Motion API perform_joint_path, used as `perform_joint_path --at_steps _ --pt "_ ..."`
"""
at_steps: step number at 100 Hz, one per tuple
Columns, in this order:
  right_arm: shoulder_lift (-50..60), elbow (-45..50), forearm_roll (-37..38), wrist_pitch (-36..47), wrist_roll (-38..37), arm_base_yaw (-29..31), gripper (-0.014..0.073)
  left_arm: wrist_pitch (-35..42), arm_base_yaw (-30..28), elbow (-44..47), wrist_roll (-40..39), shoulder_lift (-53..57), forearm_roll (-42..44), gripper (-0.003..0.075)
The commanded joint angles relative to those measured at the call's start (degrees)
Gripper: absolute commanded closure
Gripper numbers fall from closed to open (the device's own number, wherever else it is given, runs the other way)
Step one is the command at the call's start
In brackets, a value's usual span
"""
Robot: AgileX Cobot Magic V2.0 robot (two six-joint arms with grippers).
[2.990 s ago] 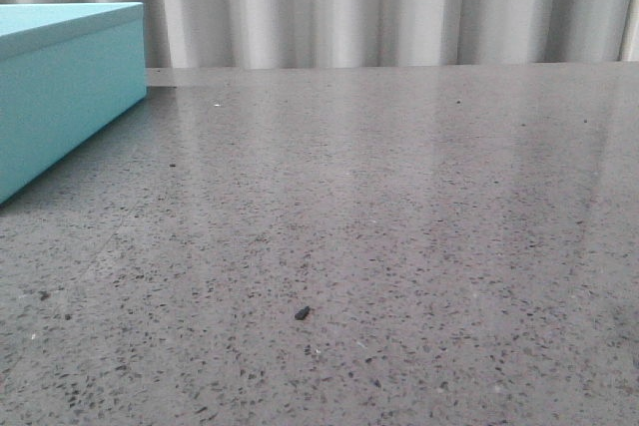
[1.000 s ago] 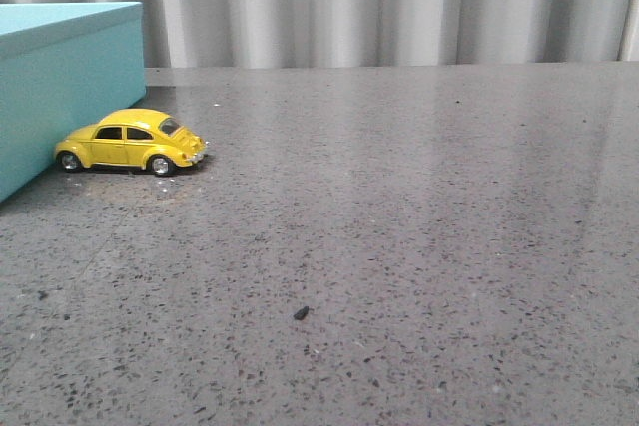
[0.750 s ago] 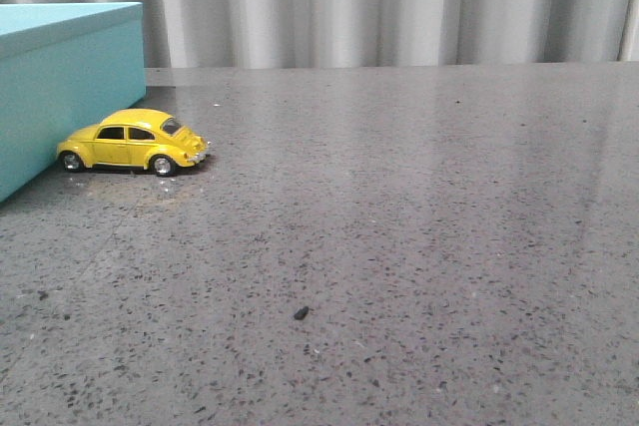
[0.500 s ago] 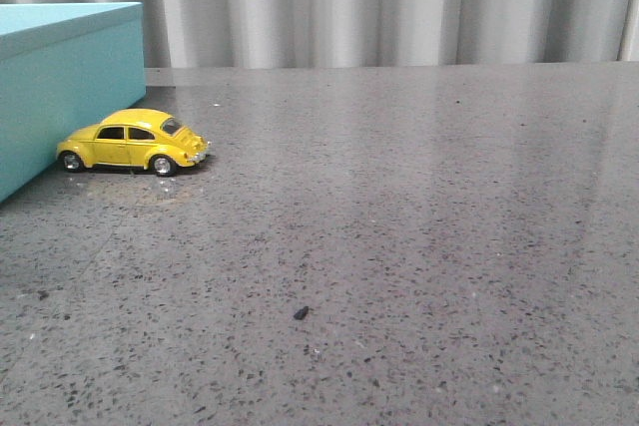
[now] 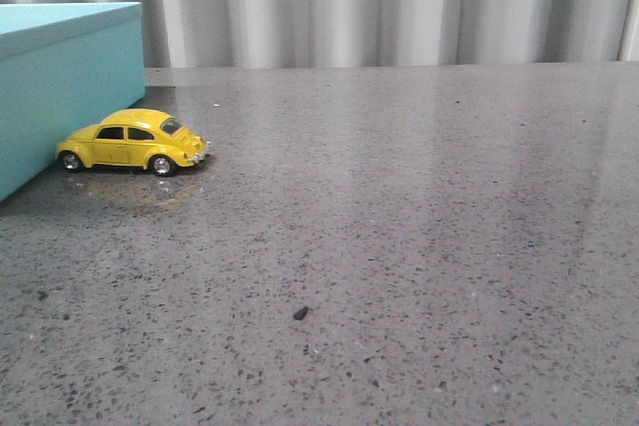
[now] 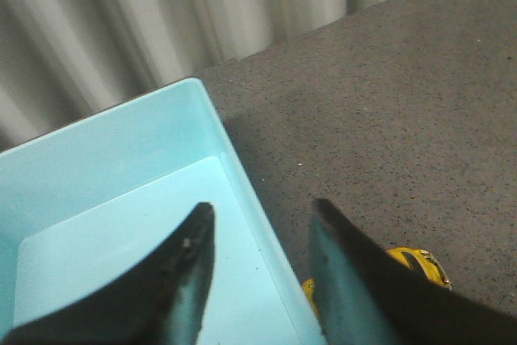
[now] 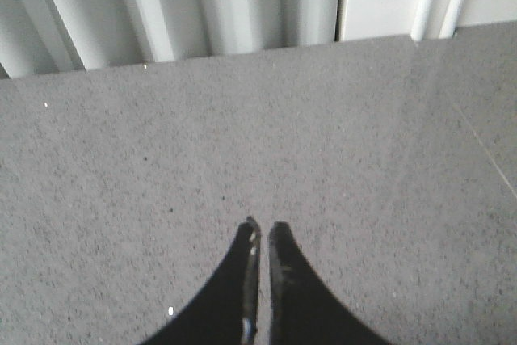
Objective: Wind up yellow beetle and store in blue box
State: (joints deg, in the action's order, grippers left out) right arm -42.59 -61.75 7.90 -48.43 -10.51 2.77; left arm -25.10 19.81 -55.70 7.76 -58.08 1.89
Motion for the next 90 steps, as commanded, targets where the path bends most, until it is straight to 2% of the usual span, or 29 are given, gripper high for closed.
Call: perform_joint_path --at_steps 1,6,26,34,55,64,77,90 --pt "1.2 1.2 0.8 4.1 0.6 0.1 0.0636 2.8 1.6 -4.4 3.2 -1.8 0.0 0.0299" --pt "1.8 2.4 0.8 4.1 0.6 0.1 0.0636 2.2 2.4 -5.7 6.0 -3.1 0.0 0.0271" --pt "3.9 5.1 0.8 4.2 0.6 0.1 0.0636 -4.1 4.1 -11.6 18.9 -8.3 0.0 0.0280" --pt "4.4 5.1 0.8 4.6 0.6 0.1 0.0636 -9.1 4.6 -14.2 23.8 -10.8 0.0 0.0280" --pt "4.7 5.1 0.8 4.5 0.6 0.1 0.0636 -25.0 4.6 -22.5 30.6 -18.1 -1.1 0.0281" --pt "4.7 5.1 0.8 4.5 0.6 0.1 0.0636 -29.0 4.6 -24.2 34.2 -20.4 -2.4 0.0281" --pt "4.7 5.1 0.8 4.5 0.6 0.1 0.0636 -30.8 4.6 -24.6 42.2 -23.1 -4.4 0.0281" --pt "4.7 5.1 0.7 4.5 0.6 0.1 0.0636 -30.9 4.6 -24.6 43.5 -24.9 -5.9 0.0281"
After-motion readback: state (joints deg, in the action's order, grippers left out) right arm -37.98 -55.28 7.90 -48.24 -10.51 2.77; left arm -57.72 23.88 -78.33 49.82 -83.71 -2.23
